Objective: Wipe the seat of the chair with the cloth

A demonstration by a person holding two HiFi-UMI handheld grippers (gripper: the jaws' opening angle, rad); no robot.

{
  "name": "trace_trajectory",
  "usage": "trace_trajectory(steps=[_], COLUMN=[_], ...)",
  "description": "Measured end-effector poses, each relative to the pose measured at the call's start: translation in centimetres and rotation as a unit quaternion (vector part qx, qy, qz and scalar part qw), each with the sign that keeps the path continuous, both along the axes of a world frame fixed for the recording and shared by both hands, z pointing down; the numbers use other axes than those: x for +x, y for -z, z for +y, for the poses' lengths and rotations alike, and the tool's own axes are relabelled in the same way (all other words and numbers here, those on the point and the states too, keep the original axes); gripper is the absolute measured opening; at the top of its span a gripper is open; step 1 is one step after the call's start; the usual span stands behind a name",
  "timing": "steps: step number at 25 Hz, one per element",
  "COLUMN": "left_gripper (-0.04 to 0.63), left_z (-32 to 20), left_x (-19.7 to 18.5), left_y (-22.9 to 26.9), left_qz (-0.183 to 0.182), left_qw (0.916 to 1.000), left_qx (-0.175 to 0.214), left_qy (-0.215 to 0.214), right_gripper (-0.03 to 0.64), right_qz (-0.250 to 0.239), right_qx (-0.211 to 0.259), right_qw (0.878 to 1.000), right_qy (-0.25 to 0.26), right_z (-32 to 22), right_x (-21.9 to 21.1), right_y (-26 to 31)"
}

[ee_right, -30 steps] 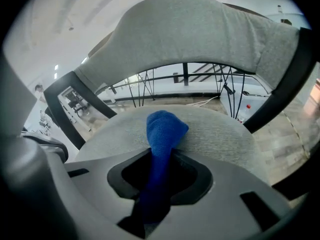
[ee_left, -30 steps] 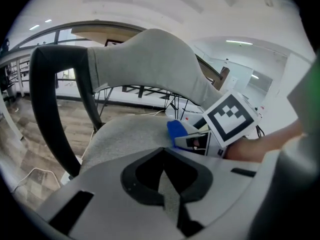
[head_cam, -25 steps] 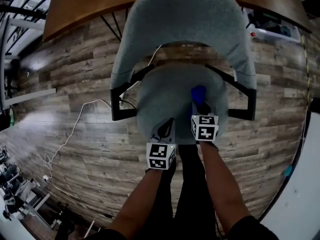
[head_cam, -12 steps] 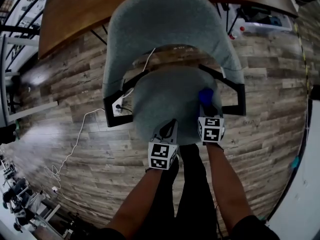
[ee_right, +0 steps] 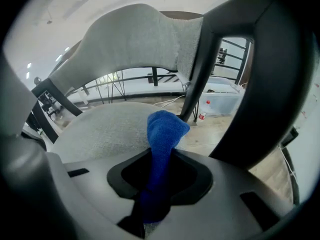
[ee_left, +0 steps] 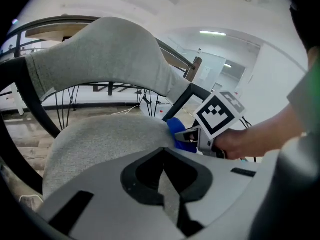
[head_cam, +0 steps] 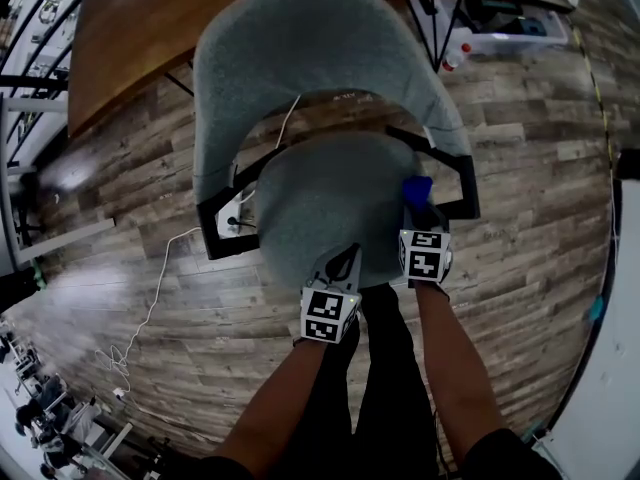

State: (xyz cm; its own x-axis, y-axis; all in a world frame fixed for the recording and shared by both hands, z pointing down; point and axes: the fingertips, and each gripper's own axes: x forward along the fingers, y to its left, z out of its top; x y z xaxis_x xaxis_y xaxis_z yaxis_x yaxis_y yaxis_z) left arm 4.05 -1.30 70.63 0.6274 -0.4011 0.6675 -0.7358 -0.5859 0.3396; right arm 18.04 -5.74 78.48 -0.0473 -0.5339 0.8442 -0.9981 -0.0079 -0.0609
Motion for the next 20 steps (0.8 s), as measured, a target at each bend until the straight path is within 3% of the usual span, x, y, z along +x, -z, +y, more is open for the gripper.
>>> trace_trajectory(steps=[4, 8, 20], left_gripper=[0.005, 0.005, 0.005], left_z=[0.3, 0.3, 2.3], left_x=[-0.9, -3.6, -15.1], left_y=[0.5, 1.0, 2.0], left_qz=[0.014, 0.023, 0.007], left_qw=[0.9998, 0.9987, 0.9877], left_qx=[0.005, 0.005, 0.002], left_qy=[0.012, 0.044, 0.156], right_gripper=[0.098, 0.098, 0.098], right_qz=[0.014, 0.009, -0.106], right_qx=[0.017, 0.044, 0.037], right_qw=[1.0, 0.998, 0.987], right_qy=[0.017, 0.047, 0.117], right_z=[0.3, 0.5, 2.6], right_x=[-0.2, -3.5, -21.9], right_y=[0.9, 2.4, 5.4])
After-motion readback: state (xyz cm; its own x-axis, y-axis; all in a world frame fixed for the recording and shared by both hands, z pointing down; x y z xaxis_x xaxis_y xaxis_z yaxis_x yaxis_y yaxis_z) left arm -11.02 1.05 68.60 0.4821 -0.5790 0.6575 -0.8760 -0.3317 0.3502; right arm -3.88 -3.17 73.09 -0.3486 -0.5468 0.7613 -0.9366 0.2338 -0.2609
